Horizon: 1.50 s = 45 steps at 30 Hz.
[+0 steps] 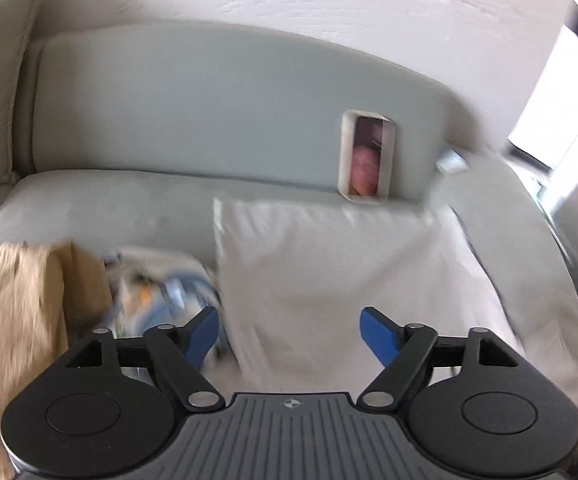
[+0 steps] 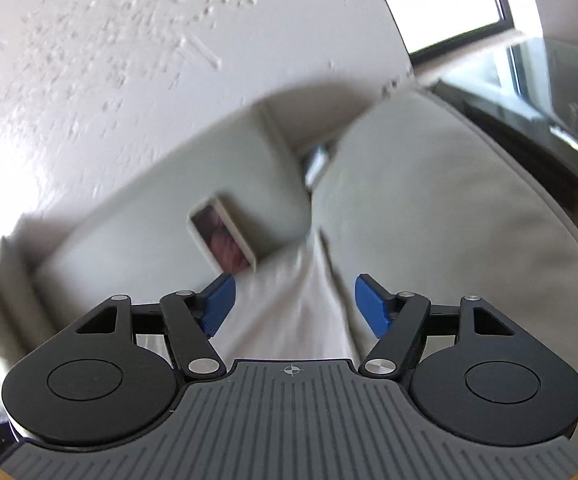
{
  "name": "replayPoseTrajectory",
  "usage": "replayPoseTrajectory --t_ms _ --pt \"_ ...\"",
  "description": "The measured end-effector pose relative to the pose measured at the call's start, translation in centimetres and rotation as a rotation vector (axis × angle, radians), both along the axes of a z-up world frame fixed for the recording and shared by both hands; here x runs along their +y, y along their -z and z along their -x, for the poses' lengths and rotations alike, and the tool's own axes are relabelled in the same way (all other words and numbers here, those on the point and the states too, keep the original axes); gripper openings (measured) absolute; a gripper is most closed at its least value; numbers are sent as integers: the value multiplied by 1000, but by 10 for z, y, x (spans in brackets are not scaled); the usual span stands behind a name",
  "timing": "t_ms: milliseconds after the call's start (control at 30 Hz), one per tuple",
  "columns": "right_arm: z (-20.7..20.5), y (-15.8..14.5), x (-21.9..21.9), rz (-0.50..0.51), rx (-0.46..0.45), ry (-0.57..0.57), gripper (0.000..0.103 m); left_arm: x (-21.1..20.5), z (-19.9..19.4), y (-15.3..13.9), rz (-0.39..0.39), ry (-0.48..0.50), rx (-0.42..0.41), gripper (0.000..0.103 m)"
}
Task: Fold clothes
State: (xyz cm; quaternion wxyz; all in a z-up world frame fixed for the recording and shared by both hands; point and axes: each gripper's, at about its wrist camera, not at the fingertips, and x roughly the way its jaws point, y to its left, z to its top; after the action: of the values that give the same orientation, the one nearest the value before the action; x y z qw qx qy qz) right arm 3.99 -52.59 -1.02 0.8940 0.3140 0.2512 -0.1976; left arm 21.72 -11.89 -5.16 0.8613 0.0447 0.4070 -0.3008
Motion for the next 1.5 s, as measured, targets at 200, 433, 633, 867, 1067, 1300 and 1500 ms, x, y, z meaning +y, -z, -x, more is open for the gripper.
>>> replayPoseTrajectory --t_ms 200,433,633,867,1067,1300,1500 --pt "98 53 0 -160 81 155 67 -17 107 51 -85 106 -4 79" --pt "143 114 -34 -281 102 315 64 -13 149 88 -183 58 33 78" --pt "141 139 -47 -293 2 335 59 2 163 90 -160 21 53 78" --pt "137 126 -31 -149 -13 300 2 20 173 93 -136 -12 62 78" --pt "103 83 23 162 36 89 2 25 175 92 -114 -17 72 78" --pt "65 92 109 410 152 -242 2 28 181 94 -111 -14 67 78" --pt "50 126 159 407 275 -435 17 28 183 96 -117 -9 68 78"
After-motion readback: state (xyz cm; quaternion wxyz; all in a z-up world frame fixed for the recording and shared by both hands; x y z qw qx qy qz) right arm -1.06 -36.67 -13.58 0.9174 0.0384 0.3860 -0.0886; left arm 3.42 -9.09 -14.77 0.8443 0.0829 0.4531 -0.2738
